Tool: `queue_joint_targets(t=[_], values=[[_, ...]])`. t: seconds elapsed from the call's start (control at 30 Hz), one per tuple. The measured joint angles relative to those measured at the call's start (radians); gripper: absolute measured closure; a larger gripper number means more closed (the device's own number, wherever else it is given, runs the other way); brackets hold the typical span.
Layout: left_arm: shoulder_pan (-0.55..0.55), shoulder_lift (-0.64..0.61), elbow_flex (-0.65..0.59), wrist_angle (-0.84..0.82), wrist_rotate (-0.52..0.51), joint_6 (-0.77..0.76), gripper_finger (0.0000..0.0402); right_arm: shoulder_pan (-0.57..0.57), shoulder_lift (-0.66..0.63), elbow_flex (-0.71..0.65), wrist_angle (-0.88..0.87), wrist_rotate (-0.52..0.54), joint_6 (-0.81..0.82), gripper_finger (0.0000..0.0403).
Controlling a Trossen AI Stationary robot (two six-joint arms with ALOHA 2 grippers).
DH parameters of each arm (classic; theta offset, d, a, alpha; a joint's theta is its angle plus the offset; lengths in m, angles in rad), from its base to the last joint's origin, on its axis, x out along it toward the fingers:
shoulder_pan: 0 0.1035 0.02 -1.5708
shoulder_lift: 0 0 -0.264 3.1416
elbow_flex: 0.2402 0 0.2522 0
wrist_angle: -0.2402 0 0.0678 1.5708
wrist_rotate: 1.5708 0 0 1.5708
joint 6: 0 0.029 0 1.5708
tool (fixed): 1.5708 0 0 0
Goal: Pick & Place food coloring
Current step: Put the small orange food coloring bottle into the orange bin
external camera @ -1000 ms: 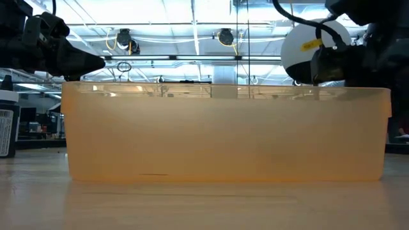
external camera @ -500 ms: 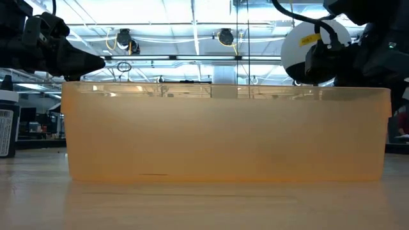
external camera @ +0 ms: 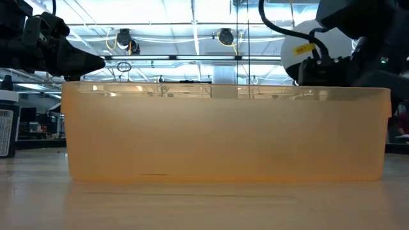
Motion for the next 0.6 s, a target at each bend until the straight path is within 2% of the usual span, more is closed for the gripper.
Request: queue_joint_targets(t=[0.23, 0.33, 0.5, 0.6], values=[[0.0, 0.0, 0.0, 0.0, 0.0, 0.0, 0.0346, -0.009, 0.001, -0.008, -0.009, 0.045, 0.036, 0.0231], [0.0, 0.0, 0.0, 0.0, 0.0, 0.0, 0.0346, -0.011, -0.002, -0.029, -0.001, 0.053, 0.049, 0.0274], [0.0, 0.0, 0.0, 0.0, 0.0, 0.0, 0.0346, -0.011, -0.005, -0.069, 0.016, 0.054, 0.043, 0.0368], [0.0, 0.0, 0.0, 0.0, 0.0, 0.0, 0.0346, -0.01, -0.01, -0.071, 0.01, 0.046, 0.028, 0.0369]])
